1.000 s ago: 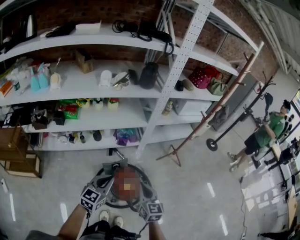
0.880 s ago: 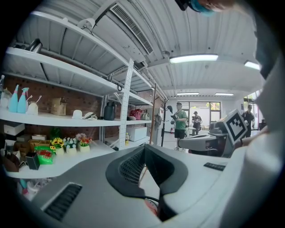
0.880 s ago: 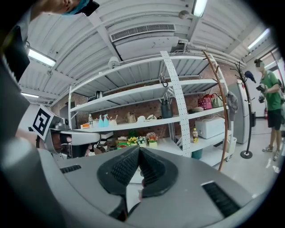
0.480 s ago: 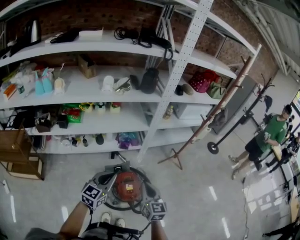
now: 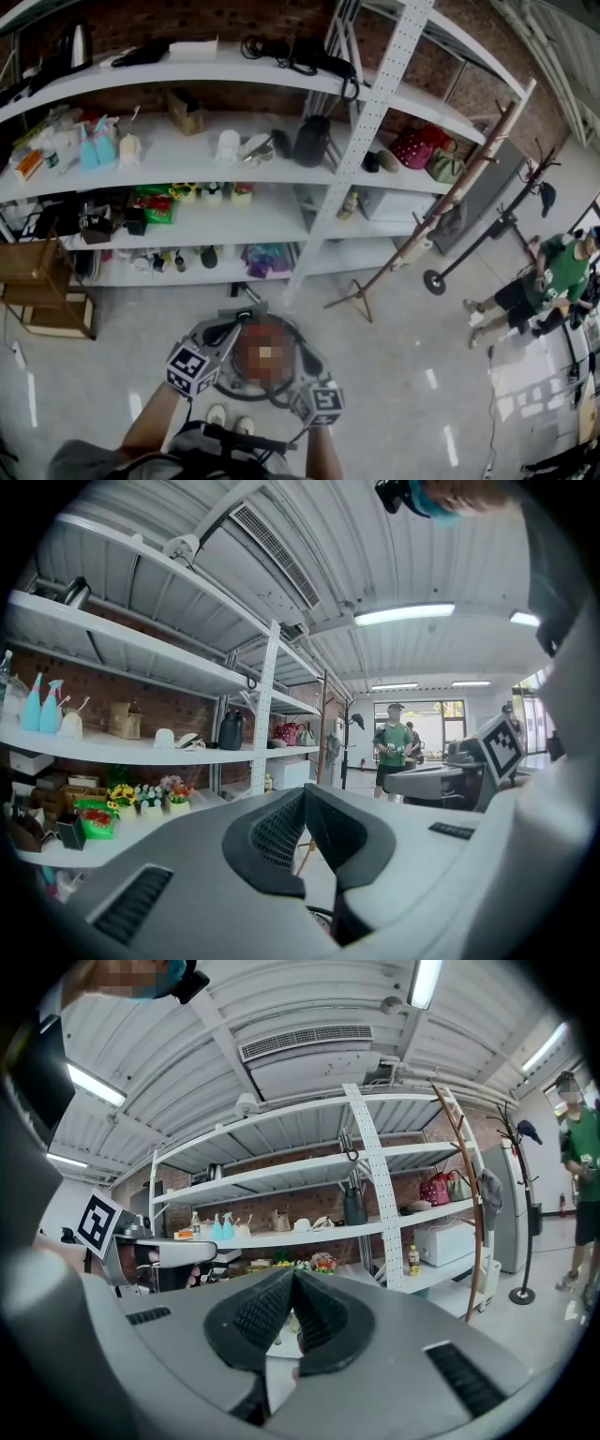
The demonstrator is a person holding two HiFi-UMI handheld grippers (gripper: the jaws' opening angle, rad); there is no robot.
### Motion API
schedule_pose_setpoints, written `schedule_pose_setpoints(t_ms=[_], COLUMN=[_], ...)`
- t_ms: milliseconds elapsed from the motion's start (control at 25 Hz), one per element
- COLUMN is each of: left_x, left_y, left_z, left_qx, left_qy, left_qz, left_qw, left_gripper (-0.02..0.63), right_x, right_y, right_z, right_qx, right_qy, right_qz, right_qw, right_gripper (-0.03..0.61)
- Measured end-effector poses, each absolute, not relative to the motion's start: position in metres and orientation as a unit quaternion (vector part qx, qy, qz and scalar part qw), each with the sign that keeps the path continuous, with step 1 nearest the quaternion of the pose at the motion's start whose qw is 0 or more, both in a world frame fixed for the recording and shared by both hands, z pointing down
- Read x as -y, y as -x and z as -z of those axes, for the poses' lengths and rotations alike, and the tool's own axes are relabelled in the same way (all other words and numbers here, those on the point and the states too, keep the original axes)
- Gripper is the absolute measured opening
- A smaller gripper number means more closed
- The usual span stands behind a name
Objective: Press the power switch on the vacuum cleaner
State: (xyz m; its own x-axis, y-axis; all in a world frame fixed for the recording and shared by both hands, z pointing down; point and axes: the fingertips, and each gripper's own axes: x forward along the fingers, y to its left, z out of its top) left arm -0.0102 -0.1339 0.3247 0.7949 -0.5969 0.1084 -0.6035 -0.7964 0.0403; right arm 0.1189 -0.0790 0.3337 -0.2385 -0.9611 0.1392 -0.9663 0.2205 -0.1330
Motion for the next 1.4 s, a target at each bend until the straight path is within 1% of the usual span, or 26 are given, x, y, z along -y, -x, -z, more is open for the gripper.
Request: schedule_pose_setpoints(t_ms=[360, 1400], left_x=[0.123, 0.113], left_y=[0.005, -0.001], left_z=[-0.327, -0.323], left_qx=[0.312, 0.316], left_qy=[-0.948, -0.947], left_qz=[-0.051, -0.047], left_qw=[0.036, 0.029], left_gripper=[0.009, 0.009], right_x=[0.071, 0.060], right_y=[-0.117, -0.116], right_z=[-0.333, -0.327], right_qx=[0.784, 0.790], right_qy=[-0.614, -0.607], right_qz=[-0.090, -0.083], right_qw=[0.004, 0.005], right_gripper=[0.012, 0.011])
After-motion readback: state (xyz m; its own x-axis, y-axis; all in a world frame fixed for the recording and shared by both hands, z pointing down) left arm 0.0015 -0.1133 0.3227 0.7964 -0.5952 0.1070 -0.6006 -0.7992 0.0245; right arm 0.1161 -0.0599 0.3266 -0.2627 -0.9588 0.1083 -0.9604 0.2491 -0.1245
